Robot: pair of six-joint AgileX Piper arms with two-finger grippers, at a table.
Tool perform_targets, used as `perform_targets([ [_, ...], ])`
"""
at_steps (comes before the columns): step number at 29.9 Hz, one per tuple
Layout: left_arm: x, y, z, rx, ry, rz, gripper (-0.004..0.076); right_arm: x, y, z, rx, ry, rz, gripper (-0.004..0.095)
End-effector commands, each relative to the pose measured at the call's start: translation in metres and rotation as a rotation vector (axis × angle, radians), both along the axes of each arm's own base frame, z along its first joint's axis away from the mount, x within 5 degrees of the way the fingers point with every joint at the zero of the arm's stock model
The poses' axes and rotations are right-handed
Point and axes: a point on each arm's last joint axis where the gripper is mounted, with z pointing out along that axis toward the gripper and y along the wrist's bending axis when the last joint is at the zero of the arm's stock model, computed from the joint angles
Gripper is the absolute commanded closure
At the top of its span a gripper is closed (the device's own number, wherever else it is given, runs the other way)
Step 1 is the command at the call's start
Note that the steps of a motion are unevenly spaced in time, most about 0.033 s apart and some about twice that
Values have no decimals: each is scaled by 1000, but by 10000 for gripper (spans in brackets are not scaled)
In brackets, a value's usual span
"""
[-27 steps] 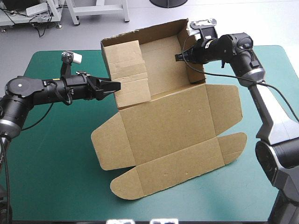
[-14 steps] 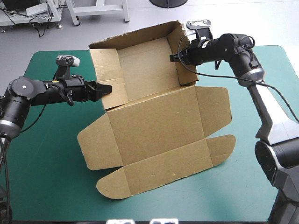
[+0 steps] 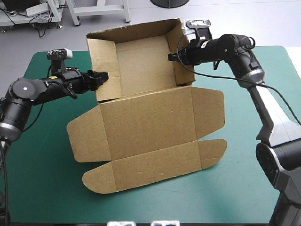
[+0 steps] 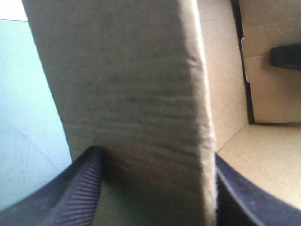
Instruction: Fold the box
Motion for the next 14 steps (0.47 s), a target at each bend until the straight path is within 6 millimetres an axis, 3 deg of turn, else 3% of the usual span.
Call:
perform_targets([
  [1, -6, -13, 26, -38, -132, 32, 395, -26, 16, 35, 58, -86, 18, 926],
  [6, -6, -32, 23, 58, -167, 36, 444, -29, 22, 30, -65, -92, -37, 926],
  [14, 7, -52, -6, 151, -51, 34, 444, -32, 21, 24, -79, -13, -54, 926],
])
